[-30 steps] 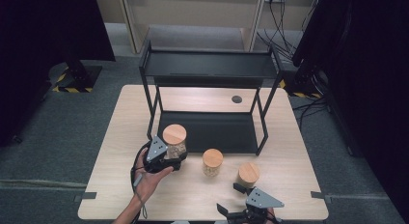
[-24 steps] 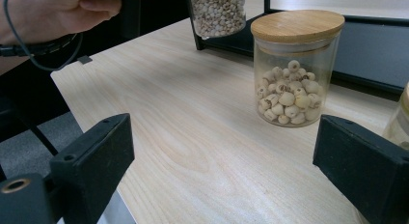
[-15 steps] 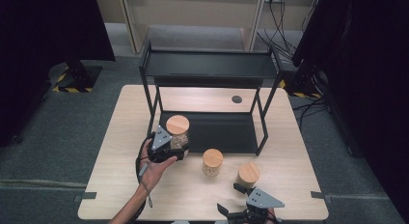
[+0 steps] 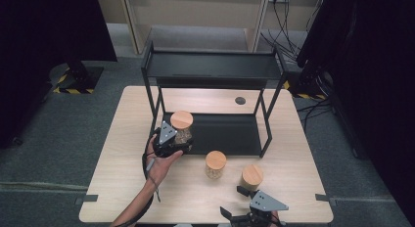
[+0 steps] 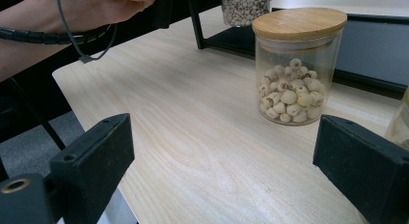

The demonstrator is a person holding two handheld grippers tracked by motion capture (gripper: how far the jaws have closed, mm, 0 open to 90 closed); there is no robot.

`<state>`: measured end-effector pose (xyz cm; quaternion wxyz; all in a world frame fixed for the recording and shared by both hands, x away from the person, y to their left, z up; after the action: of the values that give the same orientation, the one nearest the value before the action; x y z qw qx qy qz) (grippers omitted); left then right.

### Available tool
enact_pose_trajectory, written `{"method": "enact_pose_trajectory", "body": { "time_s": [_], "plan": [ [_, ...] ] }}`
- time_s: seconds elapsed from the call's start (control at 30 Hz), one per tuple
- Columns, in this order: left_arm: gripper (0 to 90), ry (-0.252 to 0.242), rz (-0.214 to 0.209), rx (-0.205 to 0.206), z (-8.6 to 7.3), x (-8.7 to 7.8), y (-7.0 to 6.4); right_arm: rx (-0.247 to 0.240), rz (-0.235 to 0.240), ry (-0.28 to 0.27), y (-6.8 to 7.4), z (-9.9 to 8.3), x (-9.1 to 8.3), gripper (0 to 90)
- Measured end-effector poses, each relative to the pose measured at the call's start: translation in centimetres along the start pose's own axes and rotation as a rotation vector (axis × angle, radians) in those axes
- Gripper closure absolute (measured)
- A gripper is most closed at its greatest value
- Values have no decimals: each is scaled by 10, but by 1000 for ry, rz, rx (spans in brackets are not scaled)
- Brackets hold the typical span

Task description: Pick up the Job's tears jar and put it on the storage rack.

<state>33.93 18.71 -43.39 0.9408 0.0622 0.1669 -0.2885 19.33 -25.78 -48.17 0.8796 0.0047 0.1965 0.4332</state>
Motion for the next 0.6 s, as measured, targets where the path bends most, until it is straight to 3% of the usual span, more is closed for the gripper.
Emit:
{"method": "enact_pose_trajectory", "body": {
  "time_s": [0.6],
  "plan": [
    [254, -2, 42, -17, -2, 26, -1, 0, 1, -4, 0, -1, -1, 73]
  ]
}}
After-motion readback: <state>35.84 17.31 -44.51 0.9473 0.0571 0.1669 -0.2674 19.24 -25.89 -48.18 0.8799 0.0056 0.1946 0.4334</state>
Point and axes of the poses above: each handheld gripper's, and its own axes: x roughly forward along the jaws, z roughly out of its top, y roughly to its left, the point moved 4 cm from there along x, roughly forward along the jaws, and after that the axes turned 1 degree about x, right-handed, at the moved point
